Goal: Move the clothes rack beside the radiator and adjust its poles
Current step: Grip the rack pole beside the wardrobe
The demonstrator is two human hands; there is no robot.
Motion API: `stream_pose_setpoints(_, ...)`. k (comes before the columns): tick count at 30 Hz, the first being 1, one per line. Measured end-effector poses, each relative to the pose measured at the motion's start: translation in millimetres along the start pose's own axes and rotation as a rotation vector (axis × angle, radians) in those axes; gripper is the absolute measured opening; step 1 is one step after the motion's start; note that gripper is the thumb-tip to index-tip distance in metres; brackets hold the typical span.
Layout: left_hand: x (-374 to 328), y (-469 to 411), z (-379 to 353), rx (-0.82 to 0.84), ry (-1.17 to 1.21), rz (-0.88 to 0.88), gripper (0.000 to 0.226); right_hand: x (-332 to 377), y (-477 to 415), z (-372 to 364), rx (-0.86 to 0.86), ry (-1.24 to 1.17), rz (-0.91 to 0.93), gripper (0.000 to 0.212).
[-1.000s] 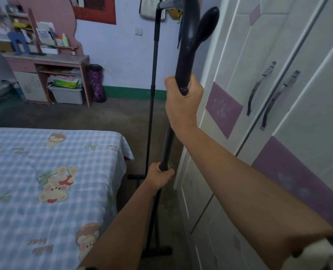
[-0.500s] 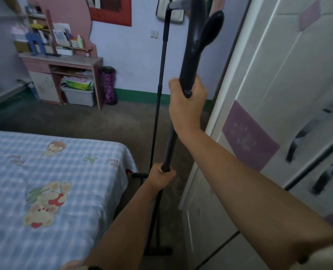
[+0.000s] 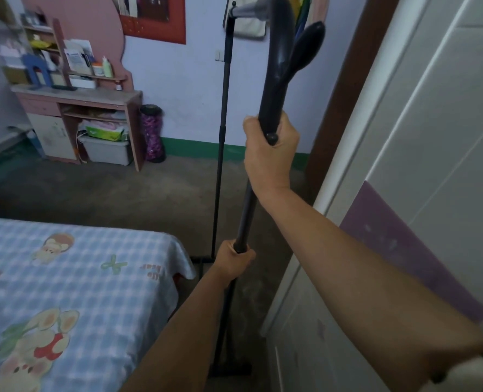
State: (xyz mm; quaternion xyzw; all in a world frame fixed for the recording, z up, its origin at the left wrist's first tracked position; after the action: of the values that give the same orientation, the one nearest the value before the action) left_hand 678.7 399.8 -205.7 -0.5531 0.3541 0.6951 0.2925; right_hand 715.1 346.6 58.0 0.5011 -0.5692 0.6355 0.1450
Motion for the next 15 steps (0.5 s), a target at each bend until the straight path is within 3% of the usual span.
stream_pose_setpoints(15,-22,-168,44,-0.001,0.028,-0.006,0.025,-107,-128,-64,0.017,-0.027,-0.045,0.03)
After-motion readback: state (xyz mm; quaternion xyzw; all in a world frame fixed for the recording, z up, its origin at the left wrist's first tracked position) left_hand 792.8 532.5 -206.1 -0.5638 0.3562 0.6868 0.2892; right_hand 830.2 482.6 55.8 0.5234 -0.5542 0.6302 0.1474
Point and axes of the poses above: each hand's wrist, its own y-axis away from the middle knuckle, its own z-axis out of the back of the hand, x = y × z, the point moved 8 cm from there along -y, towards the middle knuckle, and after that the axes turned 2 degrees about x, right-handed, at the moved point
